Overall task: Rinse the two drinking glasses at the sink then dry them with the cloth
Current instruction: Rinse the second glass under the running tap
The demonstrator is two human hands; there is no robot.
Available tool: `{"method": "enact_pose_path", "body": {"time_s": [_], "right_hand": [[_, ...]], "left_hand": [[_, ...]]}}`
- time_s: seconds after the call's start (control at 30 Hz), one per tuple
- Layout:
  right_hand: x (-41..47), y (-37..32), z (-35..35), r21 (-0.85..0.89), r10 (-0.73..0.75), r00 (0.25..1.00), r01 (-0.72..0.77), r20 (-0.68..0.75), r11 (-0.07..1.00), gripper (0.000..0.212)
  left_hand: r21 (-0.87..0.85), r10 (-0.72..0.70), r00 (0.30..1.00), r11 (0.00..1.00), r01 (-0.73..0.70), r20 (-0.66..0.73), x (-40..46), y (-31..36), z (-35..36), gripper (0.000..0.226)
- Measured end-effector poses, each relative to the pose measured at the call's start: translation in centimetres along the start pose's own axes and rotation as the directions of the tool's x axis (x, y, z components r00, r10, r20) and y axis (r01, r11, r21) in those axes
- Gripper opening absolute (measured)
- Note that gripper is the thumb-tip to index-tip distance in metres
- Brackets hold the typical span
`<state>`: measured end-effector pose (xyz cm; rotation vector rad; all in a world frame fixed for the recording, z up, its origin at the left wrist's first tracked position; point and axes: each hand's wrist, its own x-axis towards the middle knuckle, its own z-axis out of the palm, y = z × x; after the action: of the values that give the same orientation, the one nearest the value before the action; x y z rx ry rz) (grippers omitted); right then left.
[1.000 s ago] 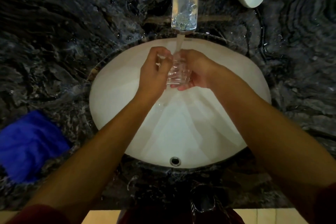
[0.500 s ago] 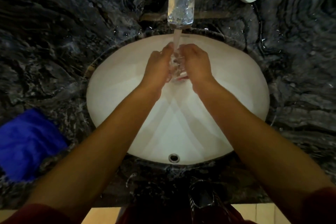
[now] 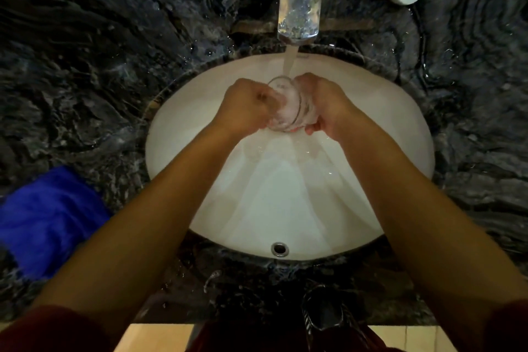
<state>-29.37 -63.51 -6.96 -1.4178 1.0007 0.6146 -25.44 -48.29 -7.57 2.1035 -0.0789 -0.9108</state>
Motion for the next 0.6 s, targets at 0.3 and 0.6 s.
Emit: {"method": "enact_pose_path", "body": {"time_s": [0.3, 0.6], "right_hand": [[0.7, 0.2, -0.4, 0.190, 0.016, 0.998, -0.027, 0.057, 0.981, 0.030], [1.3, 0.8, 0.5, 0.494, -0.027, 0.938, -0.158, 0.347, 0.855, 0.040]], "left_hand": [[0.058, 0.200, 0.974, 0.977, -0.207, 0.107, 1.9, 0.6, -0.6, 0.035], [-0.445, 0.251, 0.952, 0.882, -0.152, 0.173, -0.2, 0.2, 0.0, 0.052]]}}
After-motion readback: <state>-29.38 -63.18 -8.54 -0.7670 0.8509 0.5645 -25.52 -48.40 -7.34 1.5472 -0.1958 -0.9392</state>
